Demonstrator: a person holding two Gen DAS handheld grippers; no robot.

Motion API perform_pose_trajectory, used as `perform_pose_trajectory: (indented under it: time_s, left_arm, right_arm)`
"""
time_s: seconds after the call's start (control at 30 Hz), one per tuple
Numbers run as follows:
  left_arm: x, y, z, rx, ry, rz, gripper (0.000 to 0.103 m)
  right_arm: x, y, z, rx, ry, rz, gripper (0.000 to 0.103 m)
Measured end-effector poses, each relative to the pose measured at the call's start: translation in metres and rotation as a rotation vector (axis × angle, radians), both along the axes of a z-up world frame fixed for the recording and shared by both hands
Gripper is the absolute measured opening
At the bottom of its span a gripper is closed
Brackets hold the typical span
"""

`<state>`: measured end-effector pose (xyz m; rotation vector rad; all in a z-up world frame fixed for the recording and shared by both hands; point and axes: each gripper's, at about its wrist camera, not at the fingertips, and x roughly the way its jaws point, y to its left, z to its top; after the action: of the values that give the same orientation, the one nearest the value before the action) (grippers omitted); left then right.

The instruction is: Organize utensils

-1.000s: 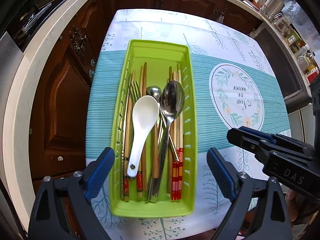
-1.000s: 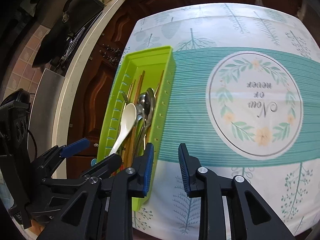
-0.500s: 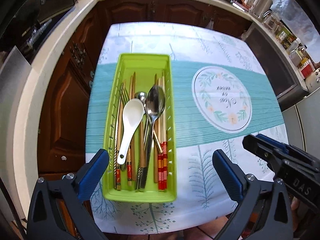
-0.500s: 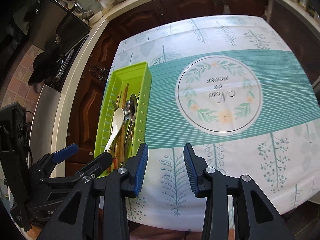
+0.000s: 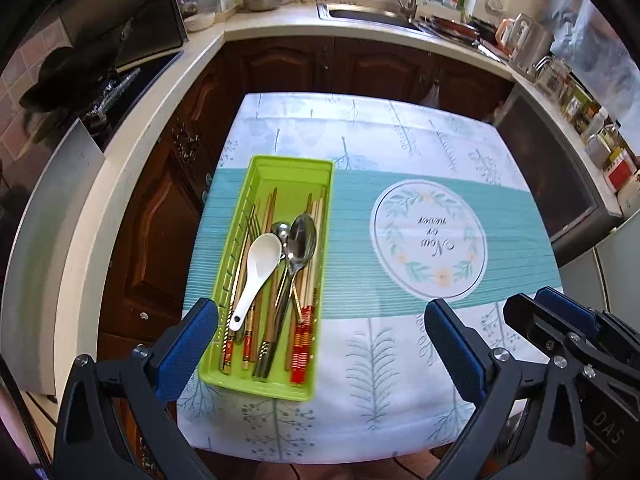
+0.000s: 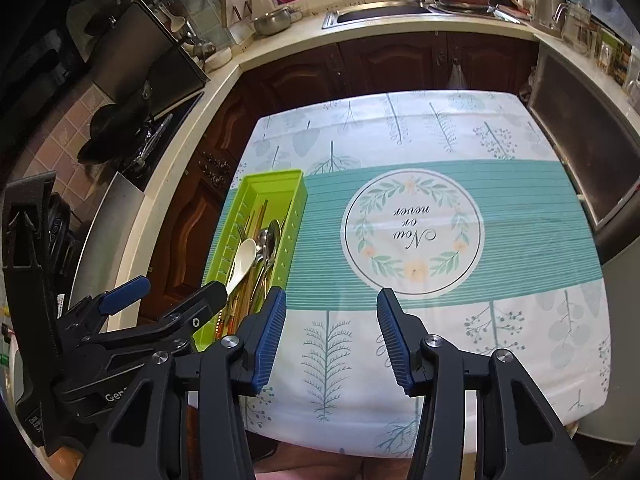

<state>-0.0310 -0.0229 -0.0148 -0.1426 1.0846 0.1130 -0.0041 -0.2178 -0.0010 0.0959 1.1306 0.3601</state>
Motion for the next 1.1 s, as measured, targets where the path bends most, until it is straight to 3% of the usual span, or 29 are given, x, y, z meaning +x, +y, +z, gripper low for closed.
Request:
perform_pose_trajectory:
  time_s: [0.43, 1.1]
  left_arm:
    - [-0.010, -0.034, 0.013, 0.013, -0.034, 0.029, 0.102]
    - [-0.016, -0.045, 0.019, 0.036, -0.050, 0.033, 0.102]
  right_arm:
    - [-0.010, -0.049, 0.027, 0.012, -0.040, 0.008, 0.049]
    - [-0.020, -0.062, 0.032, 0.022, -0.057, 0.008, 0.049]
